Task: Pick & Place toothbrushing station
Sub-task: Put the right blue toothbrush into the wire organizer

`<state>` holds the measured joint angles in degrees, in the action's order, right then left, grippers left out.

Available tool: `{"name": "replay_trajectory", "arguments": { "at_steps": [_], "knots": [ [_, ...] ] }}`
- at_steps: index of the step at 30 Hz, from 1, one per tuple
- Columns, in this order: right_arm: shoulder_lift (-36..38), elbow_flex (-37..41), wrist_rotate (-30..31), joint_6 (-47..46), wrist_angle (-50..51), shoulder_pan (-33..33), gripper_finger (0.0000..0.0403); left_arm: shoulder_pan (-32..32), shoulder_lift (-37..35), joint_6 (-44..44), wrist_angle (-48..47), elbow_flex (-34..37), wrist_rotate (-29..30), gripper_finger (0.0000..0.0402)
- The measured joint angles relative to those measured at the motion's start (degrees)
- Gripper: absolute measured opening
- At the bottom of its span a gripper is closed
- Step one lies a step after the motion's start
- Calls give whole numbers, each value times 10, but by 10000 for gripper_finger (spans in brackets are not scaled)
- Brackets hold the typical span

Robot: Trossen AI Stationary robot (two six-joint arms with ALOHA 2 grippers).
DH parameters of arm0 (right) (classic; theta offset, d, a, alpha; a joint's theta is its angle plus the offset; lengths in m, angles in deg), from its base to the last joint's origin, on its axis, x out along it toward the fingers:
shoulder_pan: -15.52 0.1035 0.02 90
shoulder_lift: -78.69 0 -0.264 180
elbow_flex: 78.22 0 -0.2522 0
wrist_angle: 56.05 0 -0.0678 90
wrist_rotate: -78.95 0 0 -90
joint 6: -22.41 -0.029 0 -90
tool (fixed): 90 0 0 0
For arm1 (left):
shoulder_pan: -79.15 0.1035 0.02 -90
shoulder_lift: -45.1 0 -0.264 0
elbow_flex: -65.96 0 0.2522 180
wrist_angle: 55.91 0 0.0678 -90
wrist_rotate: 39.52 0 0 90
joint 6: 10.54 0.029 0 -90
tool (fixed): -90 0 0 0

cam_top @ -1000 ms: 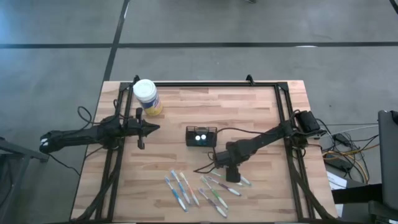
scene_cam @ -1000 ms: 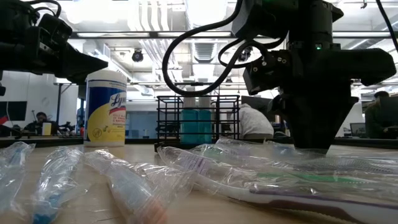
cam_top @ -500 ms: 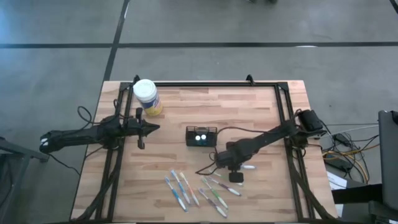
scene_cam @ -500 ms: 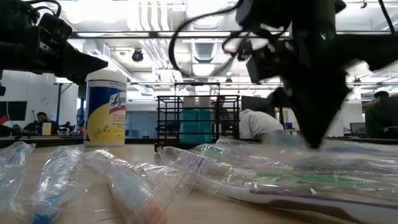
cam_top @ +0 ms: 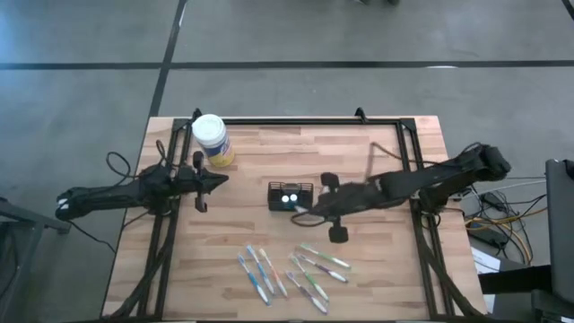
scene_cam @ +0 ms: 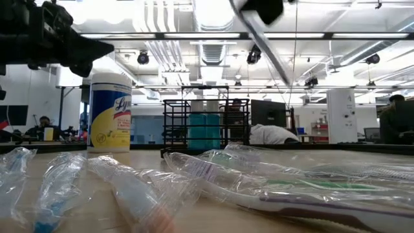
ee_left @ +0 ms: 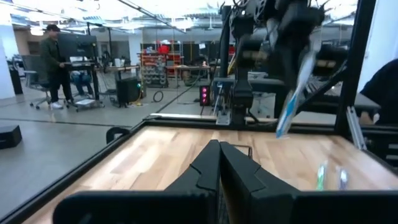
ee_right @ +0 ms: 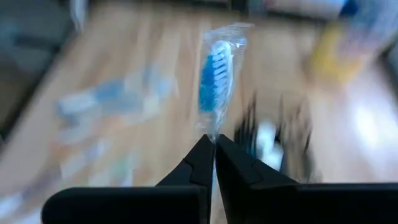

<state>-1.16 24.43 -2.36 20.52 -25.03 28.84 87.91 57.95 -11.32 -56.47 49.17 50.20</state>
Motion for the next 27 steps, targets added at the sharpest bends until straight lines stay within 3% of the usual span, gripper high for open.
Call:
{"name": "replay_trajectory", "arguments": {
  "at_steps": [6,10,16,21,27],
  "knots": [
    [42,51,-9,74,-158,-35,12,-9,69,-21,21,-49,-35,32],
    [27,78,-58,92,-238,-69,12,-23,139,-6,81,-92,-78,83],
    [-9,93,-61,139,-340,-92,12,-26,229,22,110,-150,-76,173],
    [-26,81,-101,155,-370,-102,12,-26,310,21,118,-194,-76,214],
    [-54,47,-103,174,-376,-104,12,-30,426,34,162,-239,-78,218]
  ]
}}
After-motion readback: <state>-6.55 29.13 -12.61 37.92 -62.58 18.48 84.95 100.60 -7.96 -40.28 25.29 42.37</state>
